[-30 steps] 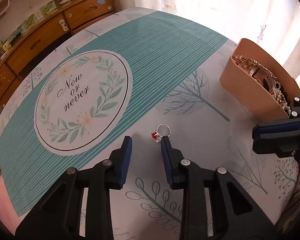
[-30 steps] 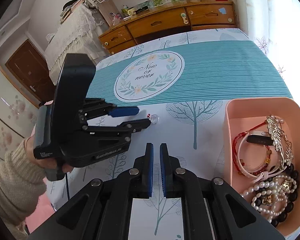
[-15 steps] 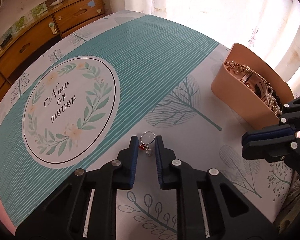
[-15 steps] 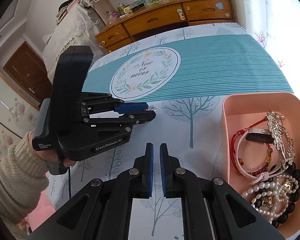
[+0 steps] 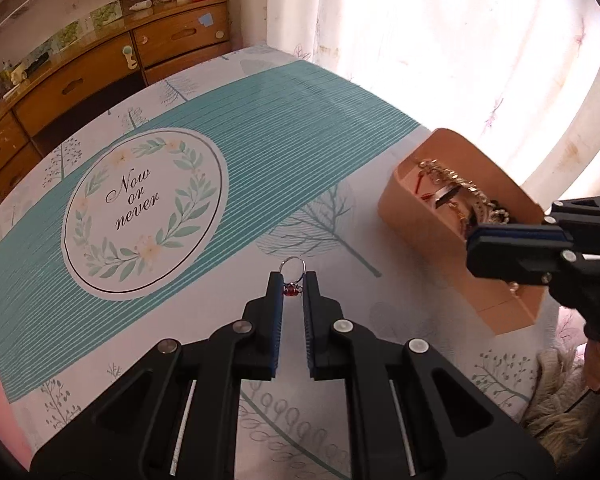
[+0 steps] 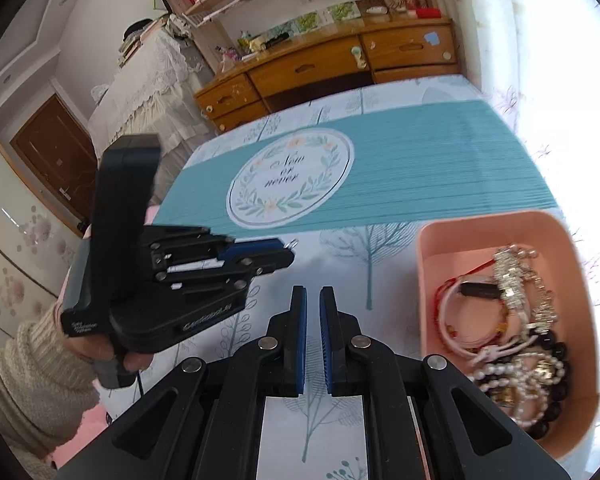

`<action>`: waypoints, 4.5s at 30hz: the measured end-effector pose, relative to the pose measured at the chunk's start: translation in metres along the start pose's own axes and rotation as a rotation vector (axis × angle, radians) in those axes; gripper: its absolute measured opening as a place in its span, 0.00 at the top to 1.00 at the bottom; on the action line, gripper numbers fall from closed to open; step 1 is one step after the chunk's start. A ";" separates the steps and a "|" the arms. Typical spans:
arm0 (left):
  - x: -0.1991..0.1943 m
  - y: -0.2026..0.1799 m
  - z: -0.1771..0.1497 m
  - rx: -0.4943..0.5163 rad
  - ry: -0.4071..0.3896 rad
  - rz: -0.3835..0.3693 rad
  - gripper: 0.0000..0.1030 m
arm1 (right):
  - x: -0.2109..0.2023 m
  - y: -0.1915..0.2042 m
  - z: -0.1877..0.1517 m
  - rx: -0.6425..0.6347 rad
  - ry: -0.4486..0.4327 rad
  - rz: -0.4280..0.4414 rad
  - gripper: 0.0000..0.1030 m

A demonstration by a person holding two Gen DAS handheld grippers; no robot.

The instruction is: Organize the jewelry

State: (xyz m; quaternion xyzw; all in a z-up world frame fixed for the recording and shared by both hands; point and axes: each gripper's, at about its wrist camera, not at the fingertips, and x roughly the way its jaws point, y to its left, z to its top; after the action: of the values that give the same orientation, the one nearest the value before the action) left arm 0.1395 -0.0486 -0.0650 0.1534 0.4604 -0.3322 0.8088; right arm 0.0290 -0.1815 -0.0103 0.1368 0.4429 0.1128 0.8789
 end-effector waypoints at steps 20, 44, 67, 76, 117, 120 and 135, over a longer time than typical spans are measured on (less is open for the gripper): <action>-0.043 -0.141 0.030 -0.140 0.004 -0.101 0.93 | -0.135 -0.082 -0.038 0.125 -0.109 -0.217 0.93; -0.086 -0.135 0.000 -0.311 -0.041 0.175 0.47 | -0.150 -0.059 -0.064 0.073 -0.101 -0.189 0.78; -0.215 -0.123 -0.059 -0.568 -0.222 0.448 0.34 | -0.191 0.032 -0.048 -0.124 -0.090 -0.127 0.38; -0.234 -0.139 -0.067 -0.555 -0.252 0.493 0.31 | -0.211 0.050 -0.054 -0.131 -0.113 -0.127 0.35; -0.227 -0.135 -0.068 -0.533 -0.207 0.532 0.31 | -0.222 0.046 -0.058 -0.117 -0.110 -0.143 0.35; -0.228 -0.133 -0.069 -0.533 -0.206 0.530 0.31 | -0.221 0.045 -0.059 -0.116 -0.108 -0.145 0.35; -0.228 -0.129 -0.071 -0.535 -0.201 0.524 0.31 | -0.220 0.047 -0.060 -0.115 -0.106 -0.145 0.35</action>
State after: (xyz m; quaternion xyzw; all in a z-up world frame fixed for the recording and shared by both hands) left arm -0.0745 -0.0131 0.0972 0.0160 0.3943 0.0041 0.9188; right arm -0.1509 -0.1997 0.1359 0.0595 0.3975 0.0665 0.9133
